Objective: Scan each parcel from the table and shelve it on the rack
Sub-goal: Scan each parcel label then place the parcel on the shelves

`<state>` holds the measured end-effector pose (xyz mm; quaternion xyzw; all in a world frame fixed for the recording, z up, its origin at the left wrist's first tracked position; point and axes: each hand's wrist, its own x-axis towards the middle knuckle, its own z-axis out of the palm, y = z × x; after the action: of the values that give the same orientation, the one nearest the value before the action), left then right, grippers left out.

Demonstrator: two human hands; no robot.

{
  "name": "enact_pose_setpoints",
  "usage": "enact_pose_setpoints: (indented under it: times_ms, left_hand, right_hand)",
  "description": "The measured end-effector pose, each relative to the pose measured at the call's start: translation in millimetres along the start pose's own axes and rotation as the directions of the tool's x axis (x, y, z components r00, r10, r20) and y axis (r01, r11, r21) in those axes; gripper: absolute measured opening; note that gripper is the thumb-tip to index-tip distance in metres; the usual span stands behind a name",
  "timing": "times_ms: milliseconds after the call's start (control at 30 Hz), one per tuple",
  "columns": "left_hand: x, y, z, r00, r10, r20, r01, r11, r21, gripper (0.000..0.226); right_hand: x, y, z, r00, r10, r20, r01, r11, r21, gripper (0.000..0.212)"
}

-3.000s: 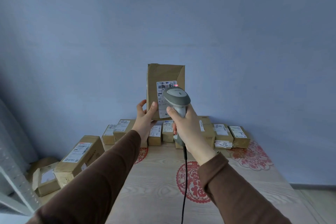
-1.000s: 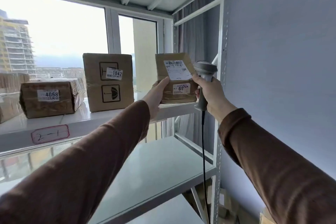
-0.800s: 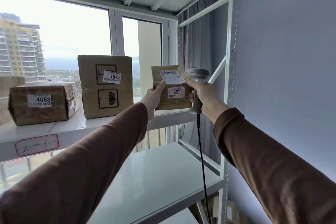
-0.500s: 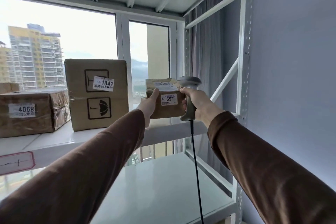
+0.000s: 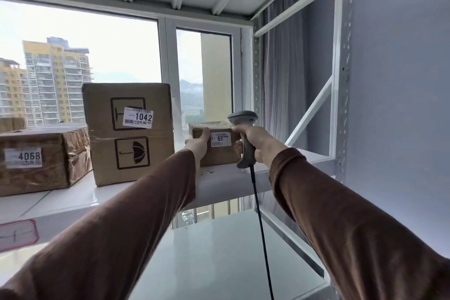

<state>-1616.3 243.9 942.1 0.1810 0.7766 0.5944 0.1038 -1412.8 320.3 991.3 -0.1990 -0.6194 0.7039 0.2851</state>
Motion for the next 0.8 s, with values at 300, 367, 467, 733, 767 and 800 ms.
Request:
enact_pose_setpoints:
  times_ms: [300,367,467,733,767,800]
  left_hand:
    - [-53,24,-7,1.000,-0.004,-0.011,0.004,1.000,-0.024,0.102]
    - [-50,25,-6,1.000,-0.001,-0.015,0.000,1.000,-0.028,0.100]
    - [-55,26,-9,1.000,0.024,-0.014,-0.024,1.000,0.004,0.098]
    - [-107,16,-8,0.870,0.485,-0.086,-0.484,0.874,0.037,0.089]
    - [-120,15,-4,0.835,0.544,-0.079,-0.545,0.838,0.013,0.085]
    - [-132,14,0,0.803,0.594,-0.055,-0.595,0.804,-0.015,0.082]
  right_hand:
    - [15,-1,11,1.000,0.012,-0.006,-0.012,1.000,-0.006,0.012]
    - [16,-1,13,1.000,0.013,-0.016,-0.013,1.000,0.003,0.012]
    - [14,-1,11,0.998,-0.029,-0.056,0.031,0.999,0.024,0.023]
    - [-34,10,-15,0.965,-0.178,-0.194,0.184,0.983,0.012,0.029]
    - [-44,13,-19,0.955,-0.198,-0.221,0.201,0.979,-0.009,0.032]
    - [-55,15,-24,0.944,-0.217,-0.246,0.216,0.976,-0.034,0.033]
